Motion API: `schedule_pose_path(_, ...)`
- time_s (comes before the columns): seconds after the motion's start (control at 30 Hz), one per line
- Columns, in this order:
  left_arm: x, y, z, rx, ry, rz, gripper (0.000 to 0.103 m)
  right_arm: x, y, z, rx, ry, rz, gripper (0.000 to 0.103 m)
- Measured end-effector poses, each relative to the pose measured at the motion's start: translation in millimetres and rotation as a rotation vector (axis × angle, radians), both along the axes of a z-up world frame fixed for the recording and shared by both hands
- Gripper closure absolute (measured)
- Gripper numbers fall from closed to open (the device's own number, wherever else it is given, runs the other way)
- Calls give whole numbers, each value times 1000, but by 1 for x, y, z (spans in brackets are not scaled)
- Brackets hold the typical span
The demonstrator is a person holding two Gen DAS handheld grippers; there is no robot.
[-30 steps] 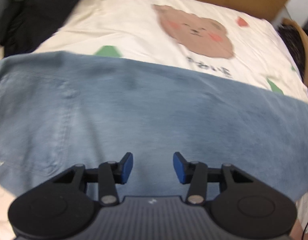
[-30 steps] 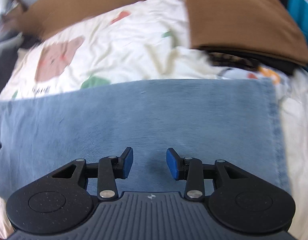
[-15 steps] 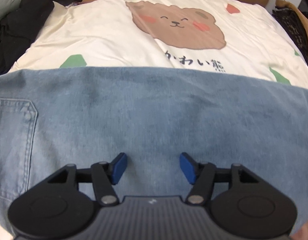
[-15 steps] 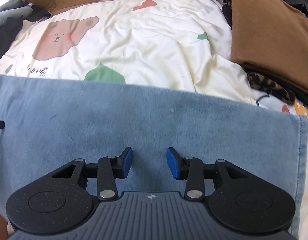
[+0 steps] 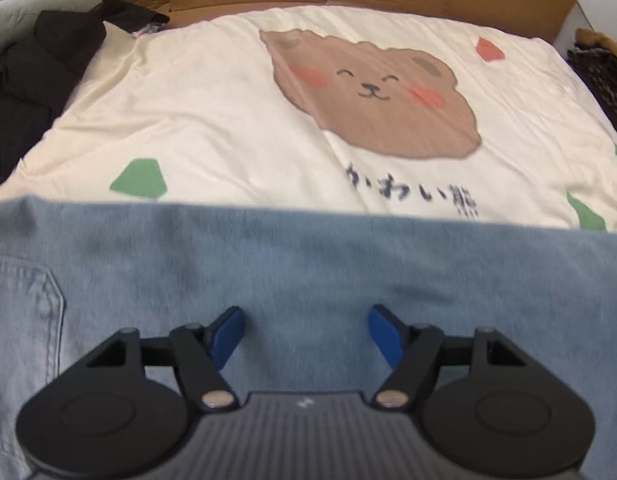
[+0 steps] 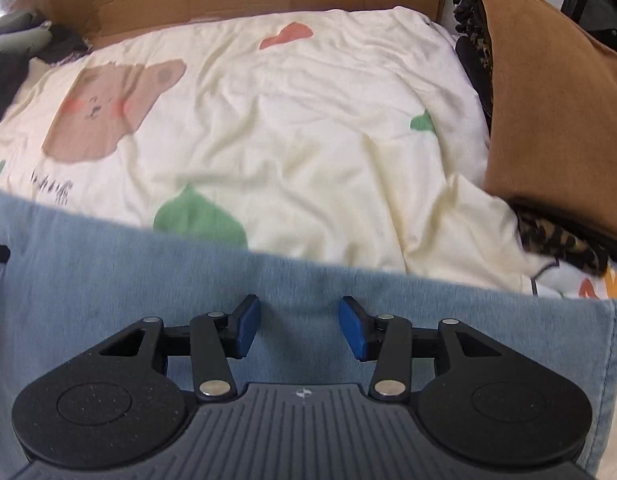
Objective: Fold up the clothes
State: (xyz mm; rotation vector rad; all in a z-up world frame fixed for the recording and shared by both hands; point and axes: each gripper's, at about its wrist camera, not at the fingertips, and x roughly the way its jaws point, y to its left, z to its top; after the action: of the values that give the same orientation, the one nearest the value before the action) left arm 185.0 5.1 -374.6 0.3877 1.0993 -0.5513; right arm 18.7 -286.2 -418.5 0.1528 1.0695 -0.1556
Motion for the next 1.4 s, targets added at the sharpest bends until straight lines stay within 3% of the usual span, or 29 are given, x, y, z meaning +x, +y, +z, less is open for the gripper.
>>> schedule_pose_path(0.07,6,-5,4,0,-12,3,40,4,0,1,1,12,5,51)
schedule_pose_path(0.13,13,-6,9,-8,-21,17,58,5,-1,5,7,10,6,52)
schedule_pose_path(0.2,22,-1,17,-13,-32,44,62,4,-3,10,18,0,4,52)
schedule_pose_path(0.43,52,45,43,28,-124,110,62,2,16,27,101,-49,53,52)
schedule_pose_path(0.73,93,134,67,125,-236,352,65,4,63,35,132,-76,232,52)
schedule_pose_path(0.77,98,143,69,136,-250,373,67,4,65,34,138,-73,238,52)
schedule_pose_path(0.83,108,155,70,160,-256,409,81,4,68,33,147,-67,246,52)
schedule_pose_path(0.97,126,175,76,142,-281,489,82,5,74,28,162,-57,273,52)
schedule_pose_path(1.17,157,194,69,140,-273,527,82,12,77,21,163,-43,285,52)
schedule_pose_path(1.4,188,201,38,141,-186,558,82,23,85,23,167,-58,330,52)
